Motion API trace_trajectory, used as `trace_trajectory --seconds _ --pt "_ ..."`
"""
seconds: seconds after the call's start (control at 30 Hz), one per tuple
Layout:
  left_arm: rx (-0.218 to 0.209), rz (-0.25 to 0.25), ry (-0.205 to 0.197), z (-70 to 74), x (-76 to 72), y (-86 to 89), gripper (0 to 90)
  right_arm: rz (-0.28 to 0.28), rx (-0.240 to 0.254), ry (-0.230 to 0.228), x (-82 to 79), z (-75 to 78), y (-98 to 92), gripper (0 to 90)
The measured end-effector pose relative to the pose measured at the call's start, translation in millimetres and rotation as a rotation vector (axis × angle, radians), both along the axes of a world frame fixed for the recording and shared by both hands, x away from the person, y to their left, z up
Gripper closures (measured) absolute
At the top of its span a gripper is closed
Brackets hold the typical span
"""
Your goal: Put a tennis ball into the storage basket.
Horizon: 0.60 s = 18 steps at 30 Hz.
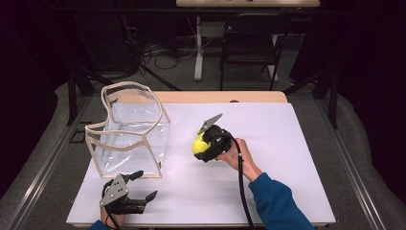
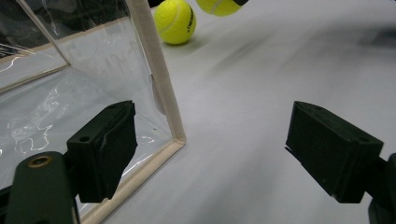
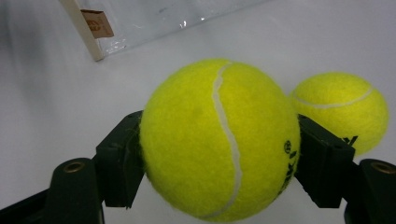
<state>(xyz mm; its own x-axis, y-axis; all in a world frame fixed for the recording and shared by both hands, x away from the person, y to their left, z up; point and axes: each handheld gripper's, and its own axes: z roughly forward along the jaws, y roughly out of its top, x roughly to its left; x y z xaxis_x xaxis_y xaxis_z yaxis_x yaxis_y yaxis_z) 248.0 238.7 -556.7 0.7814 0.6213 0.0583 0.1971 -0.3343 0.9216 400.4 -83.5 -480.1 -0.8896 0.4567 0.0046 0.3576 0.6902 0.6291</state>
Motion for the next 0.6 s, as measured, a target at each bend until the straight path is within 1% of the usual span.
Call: trace_trajectory --seconds 0.27,0.43,0.6 --pt "0.0 0.0 -0.002 0.1 0.0 -0.1 16.1 0.008 0.001 -0.007 0.6 6.0 2.9 26.4" --pt "-0.001 -0.001 -0.002 0.0 0.1 0.0 16.1 0.009 -0.002 -0.015 2.8 11.2 4.4 26.4" --pt "-0.002 -0.001 0.0 0.0 0.1 0.0 16.1 0.021 -0.002 -0.017 5.8 15.1 8.5 26.4"
